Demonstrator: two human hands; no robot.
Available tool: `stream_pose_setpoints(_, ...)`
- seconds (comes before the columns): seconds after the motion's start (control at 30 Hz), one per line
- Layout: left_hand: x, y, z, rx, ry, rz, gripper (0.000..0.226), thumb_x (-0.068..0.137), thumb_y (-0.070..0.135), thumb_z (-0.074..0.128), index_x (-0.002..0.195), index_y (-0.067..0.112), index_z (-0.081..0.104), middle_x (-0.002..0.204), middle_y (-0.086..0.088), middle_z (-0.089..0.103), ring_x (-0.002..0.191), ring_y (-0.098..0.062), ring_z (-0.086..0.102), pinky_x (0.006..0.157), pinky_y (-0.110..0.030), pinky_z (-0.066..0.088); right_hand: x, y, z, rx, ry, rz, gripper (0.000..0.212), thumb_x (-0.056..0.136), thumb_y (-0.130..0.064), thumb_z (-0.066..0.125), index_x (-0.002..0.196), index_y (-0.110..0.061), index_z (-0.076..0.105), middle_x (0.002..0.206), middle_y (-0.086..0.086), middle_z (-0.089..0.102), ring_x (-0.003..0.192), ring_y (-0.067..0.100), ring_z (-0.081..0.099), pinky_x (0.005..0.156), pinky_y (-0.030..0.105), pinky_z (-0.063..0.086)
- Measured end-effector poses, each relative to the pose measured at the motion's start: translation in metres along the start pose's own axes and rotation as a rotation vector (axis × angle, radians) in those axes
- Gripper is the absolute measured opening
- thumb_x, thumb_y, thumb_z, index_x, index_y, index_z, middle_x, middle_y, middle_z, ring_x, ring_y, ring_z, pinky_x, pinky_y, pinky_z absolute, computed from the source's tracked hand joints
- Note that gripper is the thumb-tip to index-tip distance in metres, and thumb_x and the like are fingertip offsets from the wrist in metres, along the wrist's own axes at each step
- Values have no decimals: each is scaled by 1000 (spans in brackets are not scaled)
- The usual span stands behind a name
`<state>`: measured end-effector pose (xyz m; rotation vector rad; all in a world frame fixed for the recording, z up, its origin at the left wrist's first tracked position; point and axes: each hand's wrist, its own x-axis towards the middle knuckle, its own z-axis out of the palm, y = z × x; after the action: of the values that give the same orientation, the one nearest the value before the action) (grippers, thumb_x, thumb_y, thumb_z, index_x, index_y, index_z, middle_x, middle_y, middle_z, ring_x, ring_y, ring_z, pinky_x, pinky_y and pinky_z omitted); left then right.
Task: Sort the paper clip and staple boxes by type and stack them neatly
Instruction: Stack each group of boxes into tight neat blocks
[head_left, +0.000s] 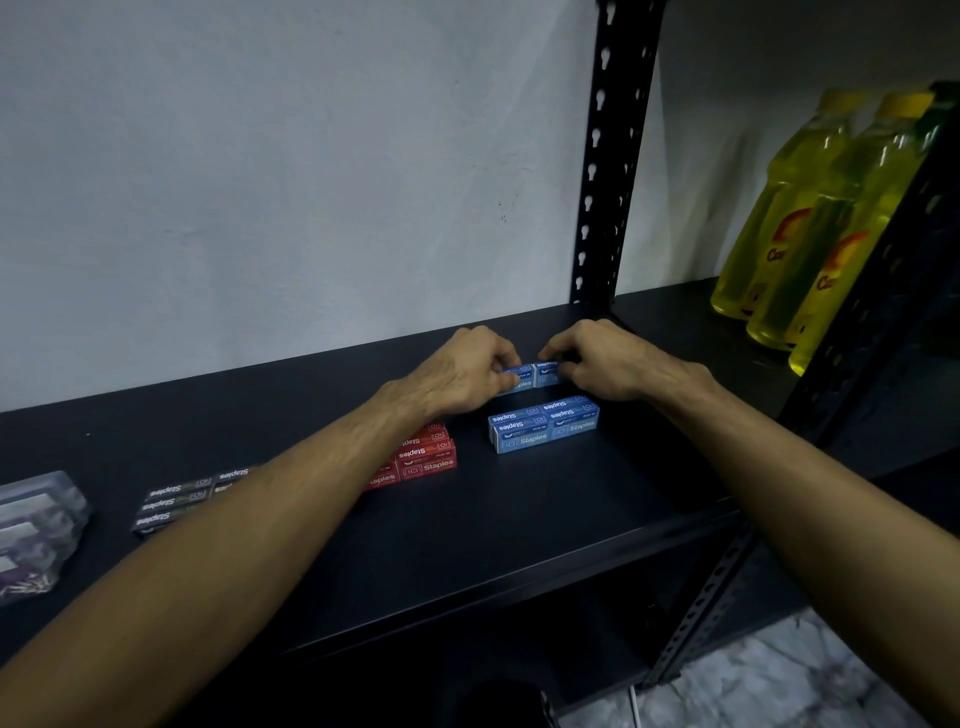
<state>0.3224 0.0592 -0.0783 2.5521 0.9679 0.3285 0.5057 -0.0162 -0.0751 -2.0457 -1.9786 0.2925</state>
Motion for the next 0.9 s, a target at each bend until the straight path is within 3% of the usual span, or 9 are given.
stream_pose_setpoints(0.2,-3,2,0,-3,1,-3,16,93,25,65,105,18,73,92,3,70,77,-5,61,62,-13,40,-2,-2,-1,12,-26,-27,28,93,-14,57,113,-25,72,103,-6,73,95,11,66,92,37,54)
stream_pose_setpoints(0.37,-12,0,-1,-50,-13,-3,19,95,29,61,106,20,74,98,5,71,85,-5,63,69,-14,41,-8,-7,-4,46,-70,-27,28,97,-19,53,116,-25,72,107,-11,70,98,6,63,90,27,48)
stream_pose_setpoints(0.6,-27,3,-6,-55,-71,24,17,97,26,58,99,20,74,71,19,63,56,13,57,57,-7,38,-15,-11,-4,82,-131,-15,24,97,-20,52,98,-34,72,99,-13,69,91,1,62,81,24,45)
stream_pose_setpoints(0.7,-33,5,-8,-69,-95,27,19,98,25,56,97,20,74,66,15,65,57,3,62,55,-9,45,-19,-13,-6,84,-152,-16,25,96,-19,52,91,-35,70,93,-17,69,88,-1,61,78,24,44)
stream_pose_setpoints(0.8,-37,6,-7,-80,-111,24,20,98,26,54,97,21,74,70,6,70,65,-10,69,64,-20,53,-22,-15,-7,70,-164,-16,25,96,-19,51,91,-35,70,90,-18,67,87,-2,61,75,22,43)
stream_pose_setpoints(0.9,-39,7,-7,-76,-114,16,21,98,25,53,99,20,74,74,1,72,66,-12,69,64,-22,53,-23,-17,-8,61,-171,-19,25,97,-19,50,93,-34,70,90,-19,66,86,-3,60,73,21,42)
